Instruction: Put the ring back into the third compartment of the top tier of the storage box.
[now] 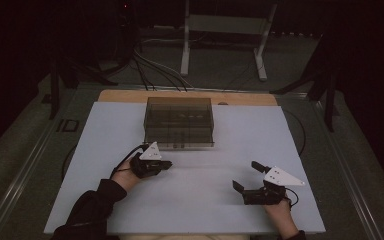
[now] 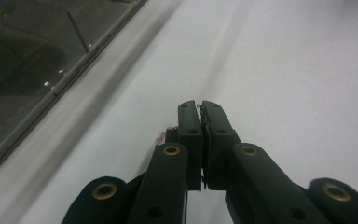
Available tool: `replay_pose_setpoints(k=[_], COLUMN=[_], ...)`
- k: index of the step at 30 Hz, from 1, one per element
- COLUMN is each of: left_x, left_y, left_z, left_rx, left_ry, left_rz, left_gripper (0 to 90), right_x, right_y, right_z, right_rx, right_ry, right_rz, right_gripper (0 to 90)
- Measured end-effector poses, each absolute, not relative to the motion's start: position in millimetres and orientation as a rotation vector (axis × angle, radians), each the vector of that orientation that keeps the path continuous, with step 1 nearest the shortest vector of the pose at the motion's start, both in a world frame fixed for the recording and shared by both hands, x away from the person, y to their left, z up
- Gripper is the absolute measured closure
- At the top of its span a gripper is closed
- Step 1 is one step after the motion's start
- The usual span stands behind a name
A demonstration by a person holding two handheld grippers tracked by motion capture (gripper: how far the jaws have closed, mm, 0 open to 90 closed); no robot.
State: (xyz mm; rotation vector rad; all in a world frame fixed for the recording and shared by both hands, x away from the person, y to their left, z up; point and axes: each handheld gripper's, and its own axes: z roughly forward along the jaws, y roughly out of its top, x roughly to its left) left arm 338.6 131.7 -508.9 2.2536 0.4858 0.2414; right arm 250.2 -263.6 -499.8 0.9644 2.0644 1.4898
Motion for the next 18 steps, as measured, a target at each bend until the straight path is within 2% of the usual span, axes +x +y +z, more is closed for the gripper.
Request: replay_pose_setpoints(k=[18], left_x=[330], left_y=[129], left_z=[-486], left_rx=[2.213], left_ry=[0.441], left_rz=[0.193], left_gripper=[87.6], right_x=[250], right_y=[-264], right_z=[-500], right_rx=[0.965], right_ry=[2.063], right_rz=[1.492], right_gripper=[1.8])
